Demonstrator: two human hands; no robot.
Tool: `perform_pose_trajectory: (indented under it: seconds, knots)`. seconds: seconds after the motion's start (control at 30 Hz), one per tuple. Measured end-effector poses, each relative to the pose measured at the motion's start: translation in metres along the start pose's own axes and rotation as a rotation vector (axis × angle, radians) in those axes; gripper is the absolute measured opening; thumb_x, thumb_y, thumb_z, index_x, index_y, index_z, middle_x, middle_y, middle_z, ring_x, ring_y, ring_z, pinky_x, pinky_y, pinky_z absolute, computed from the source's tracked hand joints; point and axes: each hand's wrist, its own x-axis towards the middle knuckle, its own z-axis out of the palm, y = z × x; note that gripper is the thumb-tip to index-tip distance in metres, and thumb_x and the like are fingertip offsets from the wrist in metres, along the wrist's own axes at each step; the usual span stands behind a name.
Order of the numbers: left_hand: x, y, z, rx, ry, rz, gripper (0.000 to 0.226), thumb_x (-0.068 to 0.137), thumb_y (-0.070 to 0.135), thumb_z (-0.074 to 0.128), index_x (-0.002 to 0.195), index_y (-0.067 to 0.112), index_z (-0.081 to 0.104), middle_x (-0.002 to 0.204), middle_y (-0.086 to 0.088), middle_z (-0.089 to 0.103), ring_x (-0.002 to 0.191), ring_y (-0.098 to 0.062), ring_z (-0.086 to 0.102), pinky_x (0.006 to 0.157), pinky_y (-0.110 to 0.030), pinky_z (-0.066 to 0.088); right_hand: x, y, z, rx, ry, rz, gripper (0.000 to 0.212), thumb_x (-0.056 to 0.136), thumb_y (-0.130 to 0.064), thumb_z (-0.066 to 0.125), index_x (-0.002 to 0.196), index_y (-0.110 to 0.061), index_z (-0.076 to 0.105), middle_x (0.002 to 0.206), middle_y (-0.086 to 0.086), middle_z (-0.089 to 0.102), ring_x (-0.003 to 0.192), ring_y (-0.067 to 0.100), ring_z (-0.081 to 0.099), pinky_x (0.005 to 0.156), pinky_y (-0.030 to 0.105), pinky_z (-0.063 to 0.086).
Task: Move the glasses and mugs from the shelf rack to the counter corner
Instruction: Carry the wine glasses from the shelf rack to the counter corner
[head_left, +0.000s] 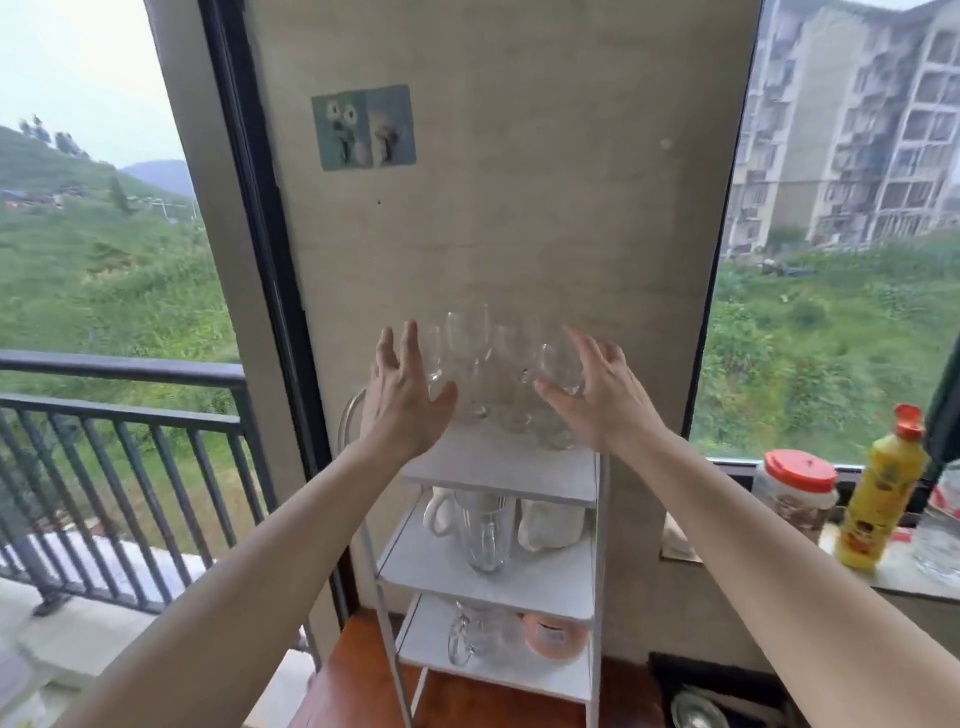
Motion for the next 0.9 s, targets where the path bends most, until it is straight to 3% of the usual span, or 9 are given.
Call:
perform_pose_trajectory:
  seconds: [0.1, 0.17, 0.23, 0.33, 0.47, 0.63, 0.73, 0.9]
  knots:
    - [0.018, -0.001, 0.010, -0.043, -0.024, -0.047, 0.081, 0.094, 0.045, 0.057, 0.158, 0.028, 0.009, 0.166, -0.014, -0.004, 0.151, -0.035, 0.009, 0.116, -0.046, 0.023, 0.009, 0.005, 0.002, 0.015, -0.007, 0.000, 0.061, 0.088, -0.064, 0.053, 0.142, -0.040, 0.035, 0.141, 0.006, 0.046, 0.124, 0.029, 0.052, 0.104, 0.040, 0.038]
    - [0.022, -0.002, 0.017, -0.126, -0.007, -0.044, 0.070, 0.093, 0.042, 0.060, 0.150, 0.026, 0.024, 0.162, -0.015, 0.011, 0.144, -0.036, 0.025, 0.107, -0.042, 0.033, 0.011, 0.009, 0.005, 0.061, -0.006, -0.007, 0.048, 0.087, -0.062, 0.057, 0.125, -0.038, 0.041, 0.122, 0.002, 0.055, 0.107, 0.025, 0.056, 0.091, 0.038, 0.040]
    - [0.020, -0.004, 0.023, -0.206, 0.047, -0.029, 0.057, 0.092, 0.039, 0.062, 0.138, 0.021, 0.033, 0.148, -0.011, 0.031, 0.121, -0.033, 0.046, 0.089, -0.036, 0.038, 0.010, 0.011, 0.008, 0.092, 0.005, -0.032, 0.039, 0.087, -0.060, 0.060, 0.112, -0.037, 0.039, 0.109, -0.004, 0.055, 0.095, 0.021, 0.054, 0.083, 0.035, 0.037]
    - [0.015, -0.007, 0.026, -0.285, 0.110, -0.019, 0.046, 0.097, 0.035, 0.058, 0.128, 0.012, 0.032, 0.134, -0.013, 0.042, 0.100, -0.024, 0.047, 0.080, -0.034, 0.037, 0.010, 0.009, 0.011, 0.122, 0.032, -0.070, 0.036, 0.089, -0.053, 0.062, 0.107, -0.034, 0.037, 0.110, -0.006, 0.053, 0.096, 0.020, 0.052, 0.080, 0.033, 0.035]
    - [0.000, -0.013, 0.020, -0.352, 0.161, 0.043, 0.042, 0.099, 0.030, 0.056, 0.126, 0.005, 0.034, 0.128, -0.010, 0.044, 0.098, -0.021, 0.049, 0.079, -0.030, 0.036, 0.003, 0.001, 0.013, 0.147, 0.044, -0.082, 0.038, 0.090, -0.049, 0.064, 0.110, -0.031, 0.037, 0.123, -0.002, 0.056, 0.108, 0.024, 0.054, 0.083, 0.033, 0.036]
    - [-0.027, -0.016, 0.001, -0.357, 0.156, 0.112, 0.046, 0.097, 0.036, 0.060, 0.130, 0.013, 0.037, 0.130, -0.006, 0.050, 0.097, -0.018, 0.058, 0.072, -0.024, 0.037, -0.020, -0.019, 0.010, 0.145, 0.022, -0.064, 0.046, 0.088, -0.054, 0.065, 0.118, -0.033, 0.037, 0.135, -0.002, 0.056, 0.116, 0.023, 0.055, 0.092, 0.039, 0.043]
    - [-0.050, -0.017, -0.019, -0.406, 0.175, 0.140, 0.051, 0.095, 0.038, 0.062, 0.133, 0.016, 0.037, 0.127, -0.006, 0.054, 0.091, -0.013, 0.062, 0.079, -0.036, 0.047, -0.043, -0.037, 0.008, 0.172, 0.032, -0.078, 0.053, 0.087, -0.054, 0.067, 0.127, -0.032, 0.038, 0.132, -0.004, 0.058, 0.108, 0.018, 0.057, 0.092, 0.038, 0.045]
    - [-0.089, -0.016, -0.044, -0.613, 0.306, 0.103, 0.069, 0.087, 0.046, 0.069, 0.139, 0.022, 0.031, 0.123, -0.004, 0.060, 0.092, -0.013, 0.067, 0.077, -0.038, 0.055, -0.089, -0.063, 0.000, 0.281, 0.113, -0.110, 0.072, 0.086, -0.052, 0.070, 0.144, -0.033, 0.032, 0.114, -0.022, 0.055, 0.102, 0.007, 0.062, 0.091, 0.031, 0.050]
